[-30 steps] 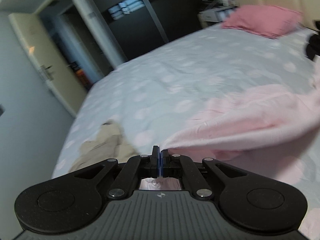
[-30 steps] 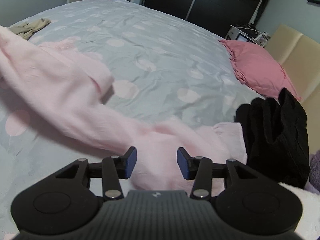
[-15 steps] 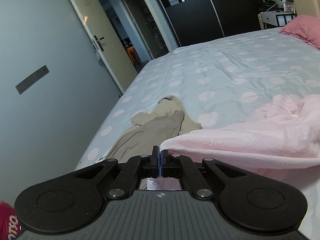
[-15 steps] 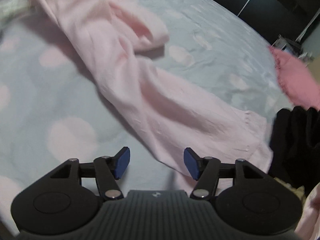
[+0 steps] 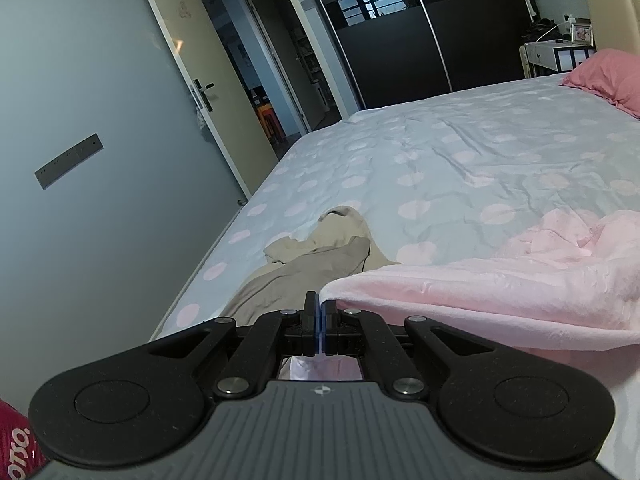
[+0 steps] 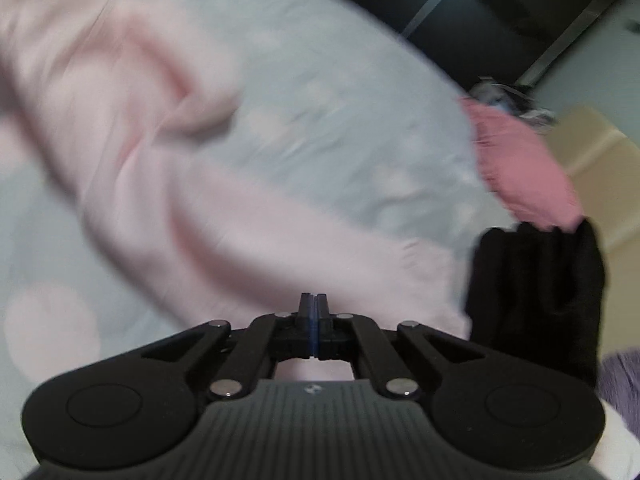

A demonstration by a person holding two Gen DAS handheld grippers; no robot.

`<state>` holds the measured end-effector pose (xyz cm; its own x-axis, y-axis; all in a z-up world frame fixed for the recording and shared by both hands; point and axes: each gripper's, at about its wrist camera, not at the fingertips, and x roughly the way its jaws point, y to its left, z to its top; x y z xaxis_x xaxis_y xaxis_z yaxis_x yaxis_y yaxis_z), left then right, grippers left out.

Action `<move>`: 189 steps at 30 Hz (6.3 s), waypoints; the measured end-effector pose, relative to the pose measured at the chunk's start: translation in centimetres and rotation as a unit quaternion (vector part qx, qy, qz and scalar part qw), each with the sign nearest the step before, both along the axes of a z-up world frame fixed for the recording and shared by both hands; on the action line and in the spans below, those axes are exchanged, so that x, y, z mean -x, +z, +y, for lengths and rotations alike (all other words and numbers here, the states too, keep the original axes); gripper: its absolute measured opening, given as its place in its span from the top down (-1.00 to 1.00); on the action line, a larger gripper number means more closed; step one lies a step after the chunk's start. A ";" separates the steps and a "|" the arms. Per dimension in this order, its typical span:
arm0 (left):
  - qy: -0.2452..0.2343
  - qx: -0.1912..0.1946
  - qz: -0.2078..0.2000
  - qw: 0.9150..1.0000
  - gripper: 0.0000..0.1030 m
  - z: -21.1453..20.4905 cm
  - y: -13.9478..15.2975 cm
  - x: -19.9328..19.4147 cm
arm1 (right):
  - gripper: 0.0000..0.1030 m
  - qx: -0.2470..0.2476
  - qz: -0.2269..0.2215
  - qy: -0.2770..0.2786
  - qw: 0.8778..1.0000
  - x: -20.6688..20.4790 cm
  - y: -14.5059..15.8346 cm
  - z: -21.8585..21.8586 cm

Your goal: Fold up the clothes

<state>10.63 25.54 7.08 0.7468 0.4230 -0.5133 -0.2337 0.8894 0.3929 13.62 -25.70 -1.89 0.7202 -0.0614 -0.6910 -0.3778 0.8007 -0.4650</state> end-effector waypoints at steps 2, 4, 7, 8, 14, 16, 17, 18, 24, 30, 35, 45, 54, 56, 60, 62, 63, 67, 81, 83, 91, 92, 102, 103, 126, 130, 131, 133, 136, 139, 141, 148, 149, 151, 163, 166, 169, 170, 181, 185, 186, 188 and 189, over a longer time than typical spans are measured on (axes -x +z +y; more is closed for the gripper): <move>-0.001 0.001 0.001 1.000 1.00 0.2 -0.2 0.2 | 1.00 -0.031 -0.035 -0.025 0.999 0.5 2.6 -0.8; -0.002 0.002 0.000 1.000 1.00 0.4 -0.2 0.5 | 1.00 -0.057 -0.076 -0.039 0.995 1.4 5.5 -1.6; -0.002 0.002 0.003 1.000 1.00 0.5 -0.3 0.9 | 1.00 -0.087 -0.099 -0.038 0.991 2.6 8.0 -2.3; -0.002 0.001 0.004 1.000 1.00 0.5 -0.4 0.9 | 0.99 -0.104 -0.085 -0.024 0.991 2.7 8.2 -2.6; 0.000 0.000 0.011 1.000 1.00 0.4 -0.9 1.0 | 0.73 -0.104 0.002 0.031 0.994 2.5 4.4 -2.0; 0.000 0.000 0.012 1.000 1.00 0.4 -0.9 1.0 | 0.20 -0.078 0.030 0.053 0.995 2.5 2.3 -1.4; 0.000 0.000 0.012 1.000 1.00 0.4 -0.9 1.0 | 0.21 -0.067 0.039 0.063 0.995 2.4 1.3 -1.2; 0.000 0.000 0.013 1.000 1.00 0.4 -0.9 1.0 | 0.21 -0.055 0.050 0.072 0.995 2.6 0.4 -1.0; 0.004 -0.004 0.020 1.000 1.00 0.4 -1.4 0.4 | 0.19 0.007 0.072 0.119 0.990 2.8 -3.2 0.2; 0.010 -0.003 0.032 0.999 1.00 0.8 -2.1 -0.3 | 0.17 0.068 0.081 0.146 0.984 2.0 -5.8 0.2; 0.010 -0.007 0.034 0.999 1.00 0.8 -2.2 -0.9 | 0.27 0.087 0.059 0.170 0.980 1.7 -6.5 0.7; 0.018 0.005 0.014 1.000 1.00 1.3 -1.1 0.1 | 0.99 -0.027 -0.013 0.047 0.998 0.4 0.6 -0.7; 0.029 0.008 -0.002 1.000 1.00 1.9 -0.2 1.1 | 1.00 -0.118 -0.121 -0.012 0.986 2.5 13.0 -4.2; 0.029 0.008 -0.004 1.000 1.00 1.8 0.0 1.0 | 0.99 -0.121 -0.133 -0.022 0.983 1.1 14.9 -4.4; 0.027 -0.001 0.002 1.000 1.00 1.5 -0.2 0.4 | 0.99 -0.098 -0.133 -0.035 0.986 -3.7 15.9 -2.8; 0.029 -0.007 0.010 1.000 1.00 1.5 -0.6 -0.1 | 0.99 -0.085 -0.116 -0.042 0.989 -7.1 14.7 -1.3; 0.030 -0.008 0.014 0.999 1.00 1.5 -0.7 -0.4 | 0.99 -0.083 -0.106 -0.046 0.990 -8.7 13.9 -0.7; 0.036 -0.005 0.024 0.999 1.00 1.6 -1.1 -1.3 | 0.96 -0.072 -0.066 -0.076 0.992 -13.7 10.5 0.9; 0.028 -0.025 0.048 0.998 1.00 0.7 -2.1 -2.5 | -0.01 -0.118 0.074 -0.057 0.989 -10.4 1.6 -0.8; 0.028 -0.026 0.049 0.998 1.00 0.6 -2.2 -2.6 | -0.09 -0.135 0.098 -0.064 0.984 -9.8 -0.3 -0.9; 0.033 -0.034 0.057 0.997 1.00 0.5 -2.7 -2.8 | 0.88 -0.132 0.141 -0.088 0.977 -10.1 -4.3 -0.8; 0.034 -0.034 0.058 0.997 1.00 0.6 -2.7 -2.8 | 0.94 -0.125 0.137 -0.084 0.979 -10.2 -3.9 -0.8; 0.035 -0.039 0.070 0.996 1.00 0.8 -3.3 -3.3 | 0.96 -0.027 0.055 -0.087 0.994 -16.0 4.6 -2.3; 0.034 -0.040 0.070 0.996 1.00 0.8 -3.3 -3.3 | 0.91 -0.024 0.033 -0.104 0.994 -17.1 5.7 -2.7; 0.029 -0.047 0.077 0.995 1.00 0.3 -3.5 -3.3 | 0.27 -0.040 0.096 -0.006 0.995 -10.1 1.1 -3.7; 0.035 -0.049 0.077 0.995 1.00 0.3 -3.6 -3.4 | 0.26 -0.029 0.118 0.043 0.992 -8.4 -1.3 -2.8; 0.038 -0.049 0.076 0.995 1.00 0.4 -3.6 -3.4 | 0.21 -0.025 0.120 0.057 0.991 -8.0 -1.8 -2.4; 0.043 -0.046 0.075 0.995 1.00 0.6 -3.6 -3.5 | 0.11 -0.030 0.123 0.082 0.989 -7.2 -2.7 -1.5; 0.050 -0.038 0.068 0.996 1.00 0.8 -3.3 -3.5 | -0.01 -0.035 0.113 0.121 0.986 -5.9 -3.8 0.5; 0.058 -0.025 0.052 0.997 1.00 1.3 -2.6 -3.3 | -0.04 -0.021 0.088 0.157 0.983 -4.6 -5.0 3.0; 0.060 -0.013 0.042 0.997 1.00 1.6 -2.0 -3.1 | -0.10 0.010 0.062 0.166 0.984 -4.1 -6.0 4.6; 0.062 0.014 0.016 0.998 1.00 1.9 -0.3 -2.7 | 0.93 0.044 0.025 0.088 0.995 -6.4 -6.6 5.6; 0.061 0.016 0.012 0.998 1.00 1.9 -0.2 -2.7 | 0.92 0.030 0.020 0.073 0.997 -6.6 -5.9 5.0; 0.056 0.018 0.008 0.998 1.00 1.7 0.1 -2.4 | 0.93 0.001 0.000 0.045 0.999 -7.0 -4.2 3.9; -0.043 0.036 0.023 0.998 1.00 -1.5 1.4 0.7 | 0.95 -0.114 -0.116 -0.084 0.983 -3.5 11.1 -5.3; -0.080 0.038 0.052 0.995 1.00 -2.4 1.3 2.0 | 0.95 -0.103 -0.099 -0.089 0.986 -1.0 11.7 -7.1; -0.109 0.036 0.095 0.989 1.00 -3.1 0.2 3.6 | 0.95 -0.090 -0.064 -0.085 0.990 1.5 11.0 -8.5; -0.117 0.030 0.112 0.986 1.00 -3.3 -0.4 4.2 | 0.95 -0.088 -0.050 -0.083 0.991 2.3 10.6 -8.7; -0.168 -0.013 0.270 0.948 1.00 -3.1 -5.8 9.4 | 0.95 -0.023 0.054 -0.002 0.998 8.2 7.3 -7.5; -0.203 -0.021 0.321 0.925 1.00 -3.4 -6.6 10.4 | 0.95 0.002 0.102 0.017 0.995 8.5 6.9 -7.5; -0.213 -0.026 0.334 0.918 1.00 -3.6 -6.9 10.5 | 0.95 0.012 0.119 0.024 0.993 8.7 6.9 -7.5; -0.236 -0.038 0.358 0.903 1.00 -4.2 -7.6 11.0 | 0.95 0.035 0.140 0.032 0.989 9.0 7.1 -7.4; -0.249 -0.044 0.370 0.894 1.00 -4.5 -7.9 11.3 | 0.95 0.048 0.154 0.036 0.986 9.2 7.2 -7.5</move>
